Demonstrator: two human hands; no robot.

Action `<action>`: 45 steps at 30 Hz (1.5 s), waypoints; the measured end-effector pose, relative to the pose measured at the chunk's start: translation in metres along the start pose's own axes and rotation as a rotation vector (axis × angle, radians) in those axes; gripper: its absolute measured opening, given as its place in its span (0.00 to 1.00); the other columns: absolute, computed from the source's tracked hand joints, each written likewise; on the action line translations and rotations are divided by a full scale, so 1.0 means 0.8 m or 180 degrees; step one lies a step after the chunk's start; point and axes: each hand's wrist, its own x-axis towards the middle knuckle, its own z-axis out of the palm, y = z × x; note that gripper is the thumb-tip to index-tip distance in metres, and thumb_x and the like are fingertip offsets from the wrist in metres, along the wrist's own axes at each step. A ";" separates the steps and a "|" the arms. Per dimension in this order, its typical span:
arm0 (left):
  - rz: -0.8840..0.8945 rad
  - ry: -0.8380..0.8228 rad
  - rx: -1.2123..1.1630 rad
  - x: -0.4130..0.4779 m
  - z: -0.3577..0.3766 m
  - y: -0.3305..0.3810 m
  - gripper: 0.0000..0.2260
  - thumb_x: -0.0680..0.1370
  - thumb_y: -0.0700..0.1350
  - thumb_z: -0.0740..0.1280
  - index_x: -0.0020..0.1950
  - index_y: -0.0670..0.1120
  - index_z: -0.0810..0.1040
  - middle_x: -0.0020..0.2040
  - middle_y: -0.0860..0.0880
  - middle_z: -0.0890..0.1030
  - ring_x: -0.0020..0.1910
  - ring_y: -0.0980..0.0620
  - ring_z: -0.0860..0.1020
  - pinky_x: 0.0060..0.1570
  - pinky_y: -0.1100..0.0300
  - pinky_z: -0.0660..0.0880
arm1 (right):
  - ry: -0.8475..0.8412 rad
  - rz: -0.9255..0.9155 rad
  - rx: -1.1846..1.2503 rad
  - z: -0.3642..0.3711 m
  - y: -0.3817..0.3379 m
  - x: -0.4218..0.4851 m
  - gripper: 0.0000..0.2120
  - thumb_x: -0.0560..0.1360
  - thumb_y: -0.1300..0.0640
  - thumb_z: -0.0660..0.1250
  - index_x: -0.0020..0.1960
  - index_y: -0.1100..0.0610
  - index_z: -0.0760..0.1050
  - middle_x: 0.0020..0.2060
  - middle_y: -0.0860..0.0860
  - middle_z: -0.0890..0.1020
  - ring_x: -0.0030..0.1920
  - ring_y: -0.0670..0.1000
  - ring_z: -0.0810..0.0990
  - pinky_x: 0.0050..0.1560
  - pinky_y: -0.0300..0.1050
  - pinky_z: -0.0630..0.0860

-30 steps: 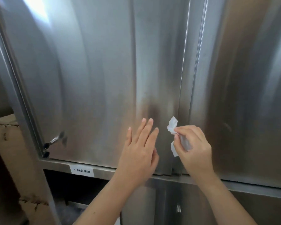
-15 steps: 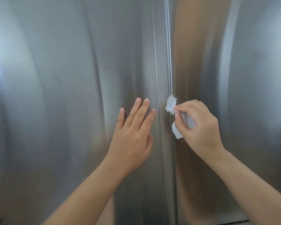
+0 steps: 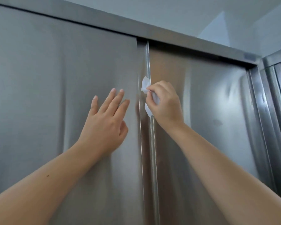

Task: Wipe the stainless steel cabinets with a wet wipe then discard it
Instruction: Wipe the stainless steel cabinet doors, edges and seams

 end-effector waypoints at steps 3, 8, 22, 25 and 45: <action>-0.0101 0.0040 -0.0081 0.000 0.002 -0.016 0.21 0.72 0.41 0.58 0.63 0.36 0.75 0.68 0.39 0.71 0.68 0.38 0.68 0.62 0.35 0.63 | -0.0101 -0.0012 -0.0185 0.013 0.003 0.015 0.03 0.72 0.68 0.65 0.43 0.67 0.78 0.38 0.58 0.79 0.41 0.59 0.76 0.40 0.53 0.74; 0.0024 0.0124 0.0123 -0.014 0.009 -0.029 0.24 0.73 0.45 0.53 0.65 0.38 0.75 0.68 0.42 0.71 0.67 0.40 0.69 0.61 0.36 0.64 | -0.0418 -0.0387 -0.0477 0.022 0.004 0.008 0.04 0.69 0.71 0.65 0.41 0.67 0.78 0.36 0.58 0.80 0.39 0.60 0.78 0.37 0.54 0.76; 0.0052 0.0277 0.0221 -0.016 0.023 -0.031 0.24 0.74 0.45 0.52 0.66 0.38 0.74 0.69 0.41 0.70 0.68 0.41 0.68 0.61 0.36 0.65 | -0.0766 -0.0653 -0.2384 0.010 0.004 -0.034 0.20 0.72 0.59 0.58 0.61 0.63 0.76 0.63 0.58 0.75 0.65 0.59 0.72 0.60 0.64 0.68; 0.0054 0.0301 0.0223 -0.017 0.025 -0.031 0.24 0.74 0.45 0.52 0.66 0.38 0.74 0.70 0.41 0.69 0.69 0.41 0.67 0.62 0.36 0.65 | -0.0617 -0.0757 -0.2445 0.007 0.006 -0.032 0.19 0.67 0.62 0.69 0.58 0.64 0.78 0.60 0.59 0.78 0.61 0.58 0.76 0.60 0.61 0.70; 0.0064 0.0346 0.0288 -0.017 0.029 -0.033 0.24 0.74 0.46 0.52 0.67 0.39 0.73 0.70 0.42 0.69 0.69 0.42 0.66 0.64 0.39 0.62 | -0.1988 -0.0204 -0.1420 0.021 0.026 0.001 0.31 0.79 0.56 0.50 0.74 0.60 0.36 0.71 0.49 0.30 0.74 0.48 0.34 0.70 0.41 0.37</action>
